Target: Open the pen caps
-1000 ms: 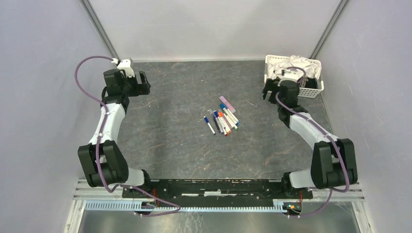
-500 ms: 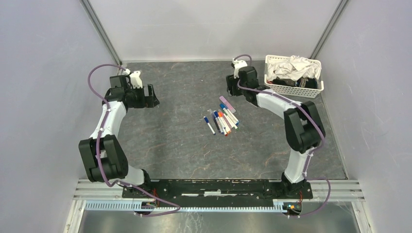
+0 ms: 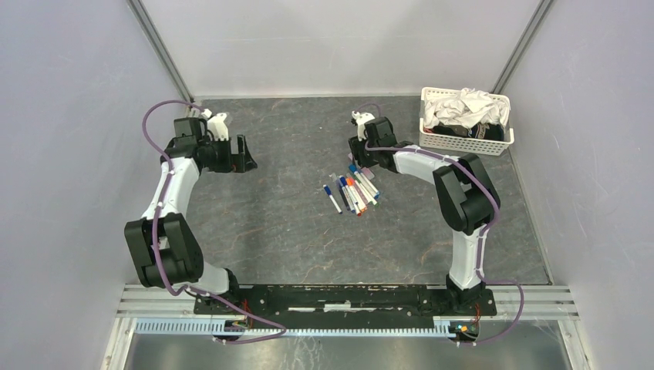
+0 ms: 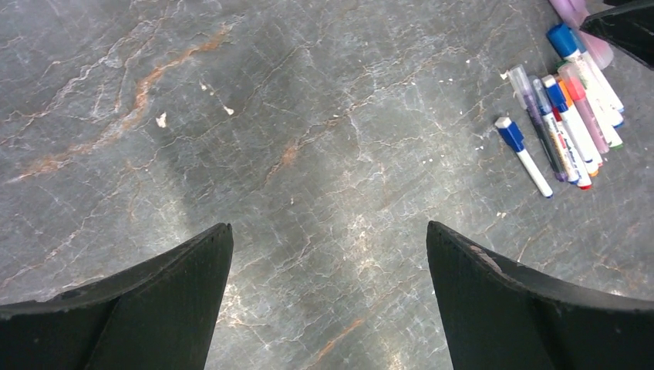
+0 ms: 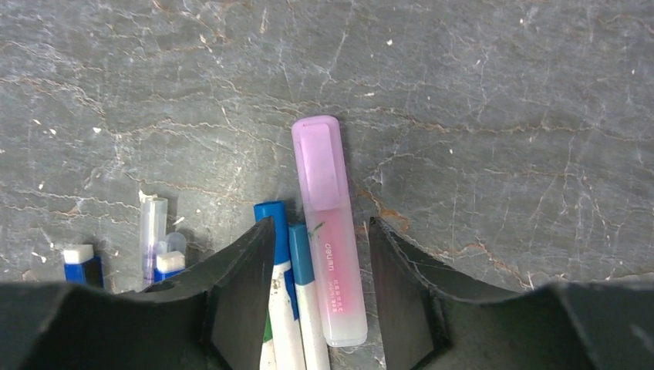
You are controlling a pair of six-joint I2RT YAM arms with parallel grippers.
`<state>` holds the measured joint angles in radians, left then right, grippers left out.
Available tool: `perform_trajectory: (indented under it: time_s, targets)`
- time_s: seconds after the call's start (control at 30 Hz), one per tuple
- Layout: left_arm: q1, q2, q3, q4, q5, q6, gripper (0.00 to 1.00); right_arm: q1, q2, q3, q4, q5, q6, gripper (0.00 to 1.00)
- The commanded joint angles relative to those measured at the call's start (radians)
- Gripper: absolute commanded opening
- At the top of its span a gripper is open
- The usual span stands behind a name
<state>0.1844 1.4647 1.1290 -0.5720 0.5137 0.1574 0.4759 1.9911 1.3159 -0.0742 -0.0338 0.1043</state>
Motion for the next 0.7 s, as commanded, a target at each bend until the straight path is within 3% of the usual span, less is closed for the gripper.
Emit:
perform_trajectory:
  time_s: [0.0,0.4,0.67]
  targets:
    - [-0.001,0.004,0.05,-0.033,0.068,0.045,1.0,-0.005,-0.012,-0.016,0.033,0.017,-0.014,0.52]
    - [-0.014,-0.011,0.063,-0.061,0.108,0.064,1.0,-0.032,0.039,0.014,0.008,0.028,-0.015,0.46]
    - [-0.021,-0.008,0.092,-0.119,0.114,0.104,1.0,-0.032,0.032,-0.037,0.016,0.027,-0.021,0.48]
